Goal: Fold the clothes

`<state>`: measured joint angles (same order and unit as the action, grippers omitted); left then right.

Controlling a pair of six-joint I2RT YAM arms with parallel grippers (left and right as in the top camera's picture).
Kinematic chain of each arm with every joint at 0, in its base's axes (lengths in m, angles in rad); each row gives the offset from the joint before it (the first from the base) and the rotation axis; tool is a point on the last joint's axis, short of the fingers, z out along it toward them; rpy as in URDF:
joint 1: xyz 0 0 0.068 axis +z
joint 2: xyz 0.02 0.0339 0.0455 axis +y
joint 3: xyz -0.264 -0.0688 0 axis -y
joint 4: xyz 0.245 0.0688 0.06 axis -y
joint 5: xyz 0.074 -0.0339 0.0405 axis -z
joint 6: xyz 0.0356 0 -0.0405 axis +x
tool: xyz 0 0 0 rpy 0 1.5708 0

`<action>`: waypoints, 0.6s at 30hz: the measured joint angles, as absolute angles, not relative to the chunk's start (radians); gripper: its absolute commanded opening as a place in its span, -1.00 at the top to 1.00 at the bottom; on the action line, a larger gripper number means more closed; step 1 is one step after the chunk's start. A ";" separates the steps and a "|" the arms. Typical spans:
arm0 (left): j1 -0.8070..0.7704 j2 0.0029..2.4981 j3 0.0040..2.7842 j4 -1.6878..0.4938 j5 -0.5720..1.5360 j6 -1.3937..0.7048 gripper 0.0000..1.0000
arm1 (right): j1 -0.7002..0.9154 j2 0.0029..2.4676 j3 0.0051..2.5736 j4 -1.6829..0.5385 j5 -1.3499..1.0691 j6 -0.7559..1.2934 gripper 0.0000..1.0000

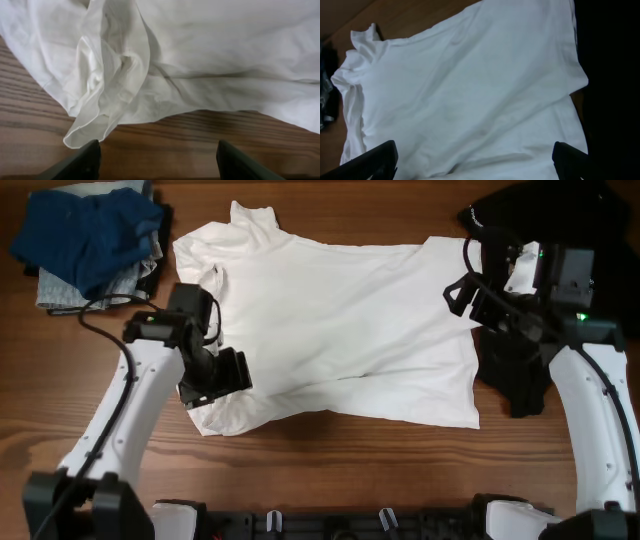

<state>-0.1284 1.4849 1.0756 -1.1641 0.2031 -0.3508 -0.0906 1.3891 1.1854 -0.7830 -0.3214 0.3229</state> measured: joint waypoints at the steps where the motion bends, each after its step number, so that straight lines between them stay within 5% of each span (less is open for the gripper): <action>1: -0.130 1.513 1.068 -1.164 0.185 -0.351 -0.46 | -0.091 1.393 1.185 -0.783 -0.321 0.323 -1.00; 7: -0.130 1.644 1.058 -1.086 0.068 -0.409 -0.46 | -0.091 1.393 1.185 -0.785 -0.322 0.311 -0.99; 8: -0.130 1.669 1.058 -1.071 0.060 -0.410 -0.31 | -0.091 1.393 1.185 -0.785 -0.322 0.309 -1.00; 11: -0.130 1.726 1.058 -1.031 0.052 -0.419 0.83 | -0.091 1.393 1.185 -0.785 -0.321 0.308 -0.99; 12: -0.130 1.736 1.058 -1.030 0.050 -0.421 0.92 | -0.091 1.393 1.185 -0.785 -0.321 0.308 -1.00; 14: -0.130 1.740 1.057 -1.029 0.049 -0.423 0.92 | -0.091 1.393 1.185 -0.785 -0.322 0.308 -1.00; 18: -0.130 1.739 1.061 -1.089 0.049 -0.433 0.92 | -0.091 1.393 1.185 -0.818 -0.322 0.302 -0.62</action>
